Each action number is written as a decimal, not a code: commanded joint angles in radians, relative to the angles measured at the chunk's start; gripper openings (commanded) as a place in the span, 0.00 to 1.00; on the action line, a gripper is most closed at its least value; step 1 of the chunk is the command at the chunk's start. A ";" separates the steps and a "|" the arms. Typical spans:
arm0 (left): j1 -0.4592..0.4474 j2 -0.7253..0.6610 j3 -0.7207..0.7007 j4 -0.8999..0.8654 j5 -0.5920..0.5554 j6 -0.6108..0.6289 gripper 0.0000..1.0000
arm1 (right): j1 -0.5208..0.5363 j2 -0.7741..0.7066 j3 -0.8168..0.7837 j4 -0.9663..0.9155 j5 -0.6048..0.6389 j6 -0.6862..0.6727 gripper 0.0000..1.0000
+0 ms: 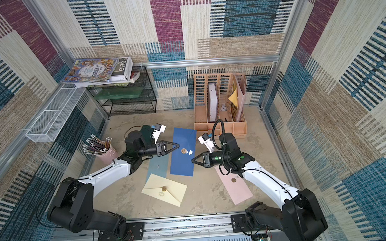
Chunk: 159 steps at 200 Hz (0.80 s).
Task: Open the envelope
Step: Pick up the envelope from the center of the board, then open the envelope flap on the envelope.
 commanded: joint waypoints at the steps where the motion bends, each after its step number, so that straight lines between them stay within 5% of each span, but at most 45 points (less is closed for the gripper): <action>1: -0.016 -0.031 -0.004 -0.103 -0.066 0.070 0.00 | 0.008 0.010 0.047 -0.029 0.126 -0.029 0.24; 32: -0.044 -0.107 0.002 -0.263 -0.234 0.160 0.00 | 0.072 0.025 0.123 -0.123 0.406 -0.045 0.51; 92: -0.149 -0.275 0.011 -0.518 -0.683 0.312 0.00 | 0.209 0.143 0.288 -0.266 0.864 0.015 0.53; 159: -0.281 -0.286 0.036 -0.610 -0.968 0.379 0.00 | 0.316 0.304 0.491 -0.328 0.998 0.040 0.53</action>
